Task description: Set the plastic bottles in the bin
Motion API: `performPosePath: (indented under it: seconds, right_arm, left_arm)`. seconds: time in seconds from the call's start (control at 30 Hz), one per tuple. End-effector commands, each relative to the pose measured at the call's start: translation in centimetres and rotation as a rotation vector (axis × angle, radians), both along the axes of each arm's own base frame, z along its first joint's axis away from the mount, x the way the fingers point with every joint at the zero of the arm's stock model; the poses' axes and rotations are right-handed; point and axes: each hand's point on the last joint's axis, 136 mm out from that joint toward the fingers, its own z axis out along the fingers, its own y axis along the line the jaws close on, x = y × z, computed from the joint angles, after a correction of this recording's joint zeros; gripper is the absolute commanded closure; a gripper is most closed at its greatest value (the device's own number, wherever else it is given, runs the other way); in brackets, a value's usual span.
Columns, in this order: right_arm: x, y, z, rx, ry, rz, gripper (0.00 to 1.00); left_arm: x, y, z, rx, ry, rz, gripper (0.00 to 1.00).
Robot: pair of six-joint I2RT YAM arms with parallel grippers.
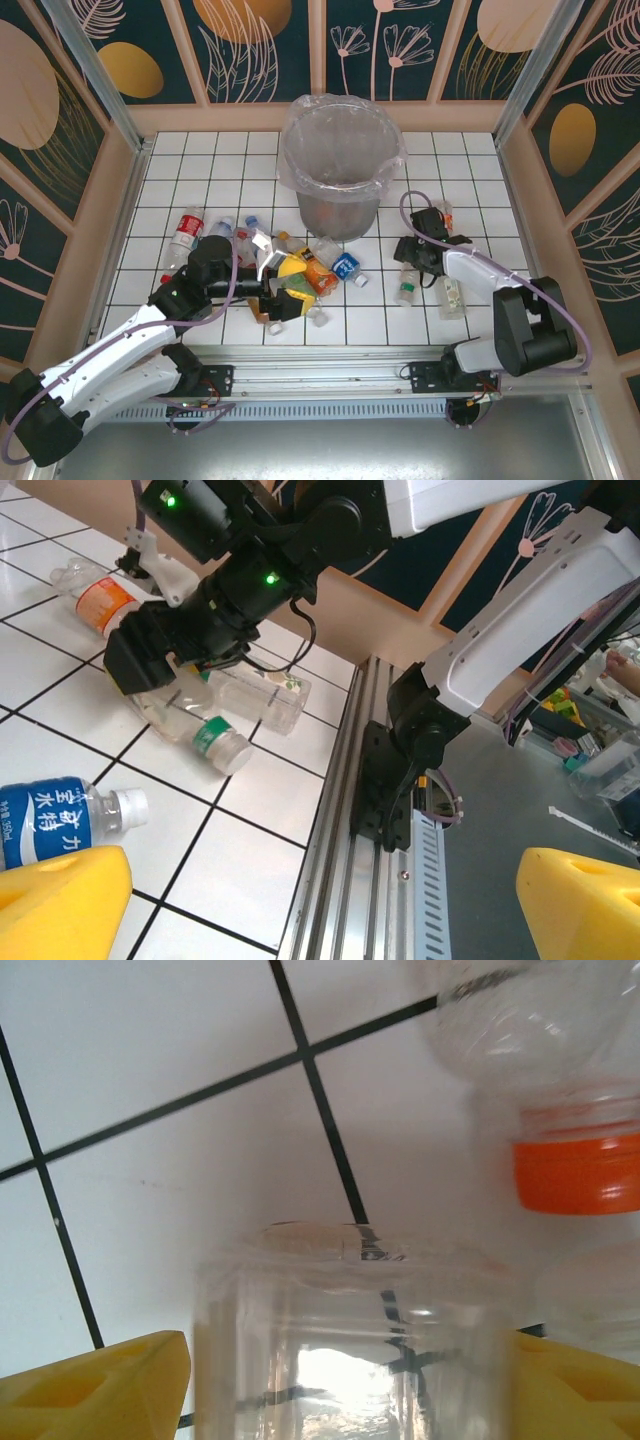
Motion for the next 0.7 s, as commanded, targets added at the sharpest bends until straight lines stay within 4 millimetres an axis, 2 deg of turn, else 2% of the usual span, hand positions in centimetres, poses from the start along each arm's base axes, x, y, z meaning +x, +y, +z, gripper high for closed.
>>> performPosePath:
  seconds: [0.0, 0.17, 0.37, 0.53, 0.67]
  right_arm:
    - [0.6, 0.3, 0.0, -0.025, -0.016, 0.020, 0.26]
    - [0.6, 1.0, -0.4, -0.043, -0.008, 0.041, 0.26]
    - [0.6, 0.8, 0.1, -0.077, -0.031, 0.042, 0.35]
    - [1.1, 0.6, 2.0, -0.085, -0.106, 0.046, 0.39]
    - [1.7, 0.7, 4.9, -0.067, -0.210, 0.048, 0.41]
  left_arm:
    - [0.0, 0.1, 1.4, -0.017, -0.053, 0.002, 0.01]
    - [0.1, 0.1, 1.5, -0.015, -0.061, 0.008, 0.01]
    - [0.1, 0.3, 1.7, -0.017, -0.073, 0.016, 0.01]
    - [0.3, 0.5, 1.9, -0.017, -0.091, 0.040, 0.01]
    - [0.9, 1.0, 2.6, -0.022, -0.129, 0.092, 0.02]
